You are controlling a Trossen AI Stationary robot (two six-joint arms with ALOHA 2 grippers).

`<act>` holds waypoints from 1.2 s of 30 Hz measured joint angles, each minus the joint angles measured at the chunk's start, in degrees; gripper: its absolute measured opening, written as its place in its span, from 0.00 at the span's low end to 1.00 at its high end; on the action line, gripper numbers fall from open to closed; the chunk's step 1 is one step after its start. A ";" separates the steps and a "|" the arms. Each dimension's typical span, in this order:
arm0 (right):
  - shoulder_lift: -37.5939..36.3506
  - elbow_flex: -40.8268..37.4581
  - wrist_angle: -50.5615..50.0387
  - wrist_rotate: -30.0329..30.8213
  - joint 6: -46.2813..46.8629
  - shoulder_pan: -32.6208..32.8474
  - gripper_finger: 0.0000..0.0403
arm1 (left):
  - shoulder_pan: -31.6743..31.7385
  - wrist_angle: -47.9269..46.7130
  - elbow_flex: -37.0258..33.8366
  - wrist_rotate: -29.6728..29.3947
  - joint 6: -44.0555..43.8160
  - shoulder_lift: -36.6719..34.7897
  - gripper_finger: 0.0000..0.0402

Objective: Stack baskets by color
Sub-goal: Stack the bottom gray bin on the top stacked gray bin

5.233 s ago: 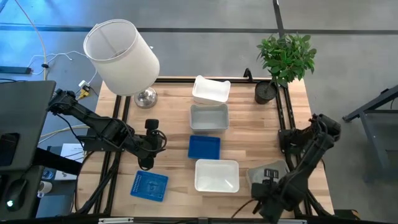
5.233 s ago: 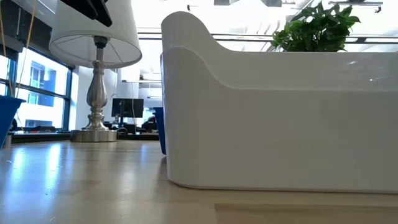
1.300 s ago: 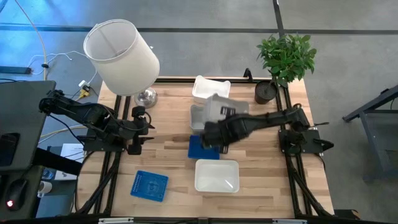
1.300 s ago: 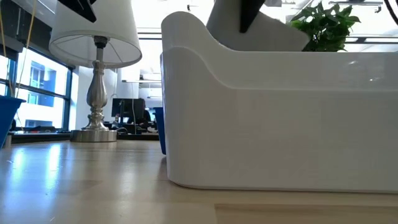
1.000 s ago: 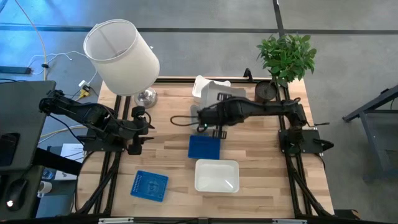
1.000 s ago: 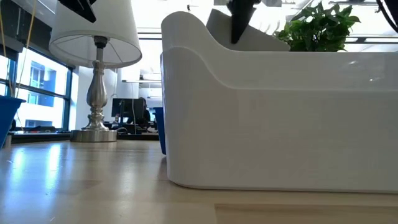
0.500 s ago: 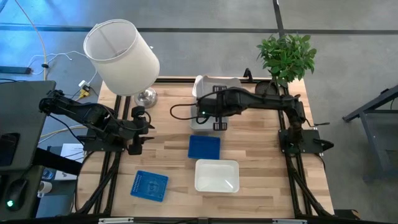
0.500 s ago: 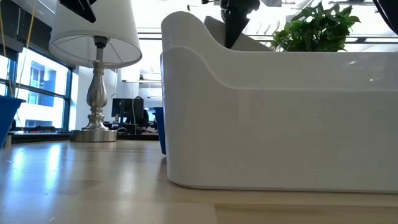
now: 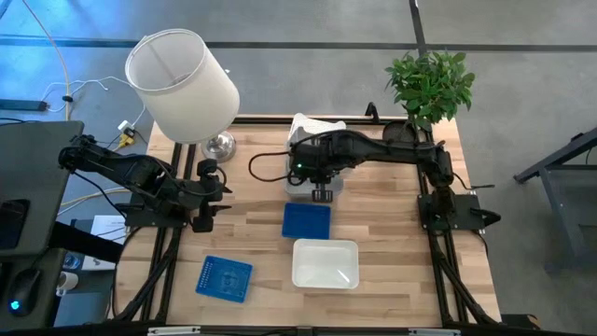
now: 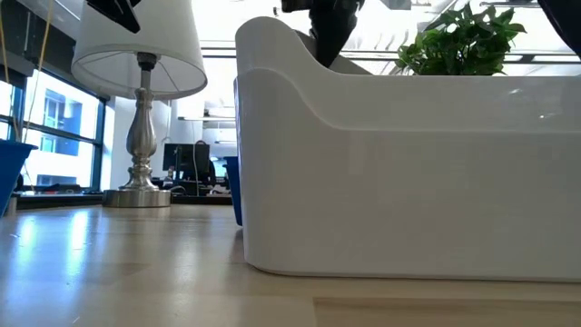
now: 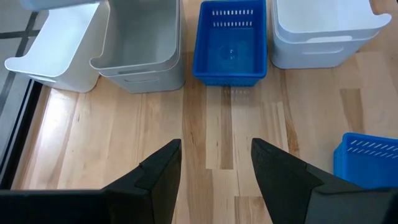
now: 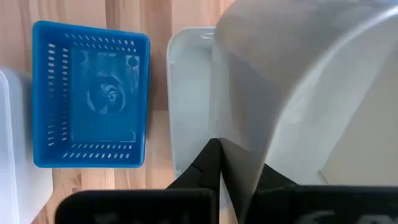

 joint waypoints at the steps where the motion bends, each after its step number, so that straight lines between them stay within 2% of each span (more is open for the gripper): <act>1: 0.41 0.00 -0.09 -0.11 0.00 0.00 0.00 | 0.00 0.00 0.00 0.00 0.00 0.01 0.45; 9: 3.81 -0.02 -1.14 -2.28 -0.01 -0.02 0.00 | 0.00 -0.23 0.00 0.00 0.00 0.00 0.45; 13: 4.98 -0.02 -1.54 -5.55 0.00 -0.02 0.00 | 0.00 -0.45 0.00 0.00 0.00 0.00 0.45; 36: 12.44 -0.04 -2.70 -4.07 -2.23 -0.02 0.00 | -0.02 -0.83 0.00 0.00 0.00 0.00 0.45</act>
